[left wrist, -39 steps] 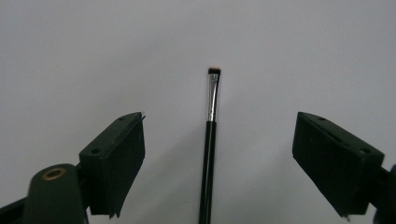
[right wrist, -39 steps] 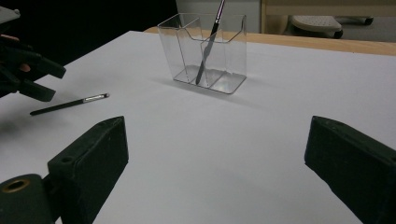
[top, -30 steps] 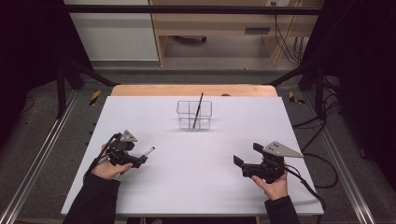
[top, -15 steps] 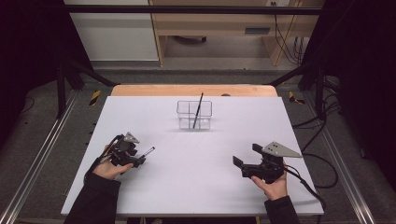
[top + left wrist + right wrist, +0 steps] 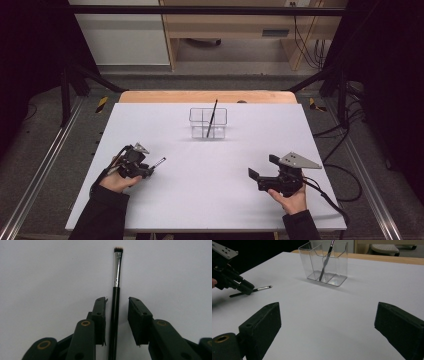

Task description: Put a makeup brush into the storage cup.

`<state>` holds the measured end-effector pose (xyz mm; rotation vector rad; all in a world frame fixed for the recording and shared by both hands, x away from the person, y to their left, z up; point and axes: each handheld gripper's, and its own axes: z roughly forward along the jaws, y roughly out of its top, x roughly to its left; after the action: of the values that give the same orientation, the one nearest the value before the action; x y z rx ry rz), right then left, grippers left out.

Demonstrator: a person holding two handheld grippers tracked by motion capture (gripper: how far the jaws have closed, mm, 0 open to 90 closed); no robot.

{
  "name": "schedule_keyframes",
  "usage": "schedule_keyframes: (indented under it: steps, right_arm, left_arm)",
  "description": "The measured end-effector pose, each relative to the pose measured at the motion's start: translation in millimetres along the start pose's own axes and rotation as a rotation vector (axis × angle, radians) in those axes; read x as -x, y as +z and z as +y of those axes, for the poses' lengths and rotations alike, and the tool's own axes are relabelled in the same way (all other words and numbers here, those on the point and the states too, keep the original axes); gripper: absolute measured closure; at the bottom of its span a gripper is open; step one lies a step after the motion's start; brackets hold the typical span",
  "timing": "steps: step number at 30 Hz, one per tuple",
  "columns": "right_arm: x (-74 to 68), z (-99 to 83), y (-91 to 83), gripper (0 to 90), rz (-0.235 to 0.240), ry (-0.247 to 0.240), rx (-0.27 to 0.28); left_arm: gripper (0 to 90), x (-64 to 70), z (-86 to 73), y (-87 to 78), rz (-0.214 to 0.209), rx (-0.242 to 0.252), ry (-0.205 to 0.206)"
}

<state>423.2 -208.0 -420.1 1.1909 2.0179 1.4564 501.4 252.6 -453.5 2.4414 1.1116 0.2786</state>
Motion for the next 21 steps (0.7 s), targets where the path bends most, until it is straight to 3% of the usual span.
schedule_keyframes:
  steps: [13, 21]
  right_arm:
    - [-0.4, -0.4, 0.4, 7.5, 0.003, 0.002, -0.004]
    - [-0.2, -0.3, 0.2, 7.5, 0.003, 0.000, -0.002]
  left_arm:
    - [81.5, 0.9, 0.1, -0.5, 0.003, -0.010, -0.023]
    - [82.8, 0.9, 1.0, -0.8, -0.008, -0.016, -0.045]
